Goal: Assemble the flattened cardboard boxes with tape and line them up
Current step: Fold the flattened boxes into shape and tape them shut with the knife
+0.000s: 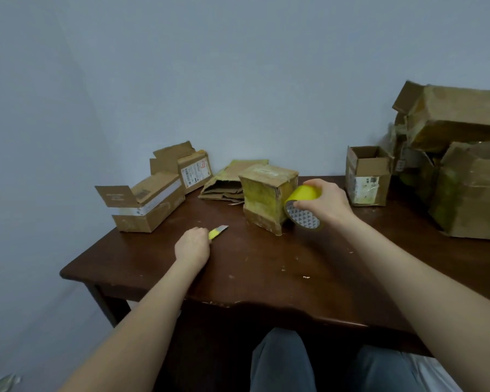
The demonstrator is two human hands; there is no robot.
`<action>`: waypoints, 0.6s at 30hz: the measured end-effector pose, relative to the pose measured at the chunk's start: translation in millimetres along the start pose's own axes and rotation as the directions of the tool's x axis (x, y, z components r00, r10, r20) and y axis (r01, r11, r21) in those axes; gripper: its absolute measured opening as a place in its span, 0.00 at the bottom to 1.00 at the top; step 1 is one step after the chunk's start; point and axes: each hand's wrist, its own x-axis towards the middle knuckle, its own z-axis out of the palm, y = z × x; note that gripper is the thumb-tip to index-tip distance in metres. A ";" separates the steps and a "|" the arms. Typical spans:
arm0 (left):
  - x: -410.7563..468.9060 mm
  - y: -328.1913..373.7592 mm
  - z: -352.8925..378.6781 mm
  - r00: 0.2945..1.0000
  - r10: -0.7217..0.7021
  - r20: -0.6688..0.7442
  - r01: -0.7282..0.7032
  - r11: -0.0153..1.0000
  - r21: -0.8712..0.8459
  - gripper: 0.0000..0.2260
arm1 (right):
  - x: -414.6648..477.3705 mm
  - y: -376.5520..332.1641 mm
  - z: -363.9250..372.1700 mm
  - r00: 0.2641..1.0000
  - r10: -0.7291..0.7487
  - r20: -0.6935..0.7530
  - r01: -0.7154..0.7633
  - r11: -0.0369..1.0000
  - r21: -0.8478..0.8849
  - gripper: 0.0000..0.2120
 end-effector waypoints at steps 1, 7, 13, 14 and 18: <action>0.9 0.7 -0.2 1.000 -0.011 -0.021 0.011 1.000 -0.009 0.12 | 1.3 1.8 -1.3 1.000 0.002 0.011 -0.002 1.000 0.005 0.28; -6.0 16.2 -17.5 0.980 -0.058 -0.189 -0.001 0.954 -0.299 0.11 | 5.0 12.0 -10.3 0.998 -0.007 0.062 0.003 0.998 0.063 0.28; -15.3 94.2 -82.2 0.842 0.112 -0.527 -0.381 0.816 -0.436 0.11 | 8.8 22.6 -14.7 0.998 0.030 0.049 -0.039 0.981 0.188 0.19; -14.8 112.1 -87.7 0.827 0.198 -0.526 -0.452 0.791 -0.413 0.11 | 8.6 24.1 -16.0 0.998 0.041 0.050 -0.050 0.980 0.193 0.17; -3.9 168.2 -90.5 0.825 0.420 -0.379 -0.559 0.704 -0.437 0.09 | 10.1 32.6 -21.0 0.997 0.069 0.037 -0.074 0.986 0.152 0.13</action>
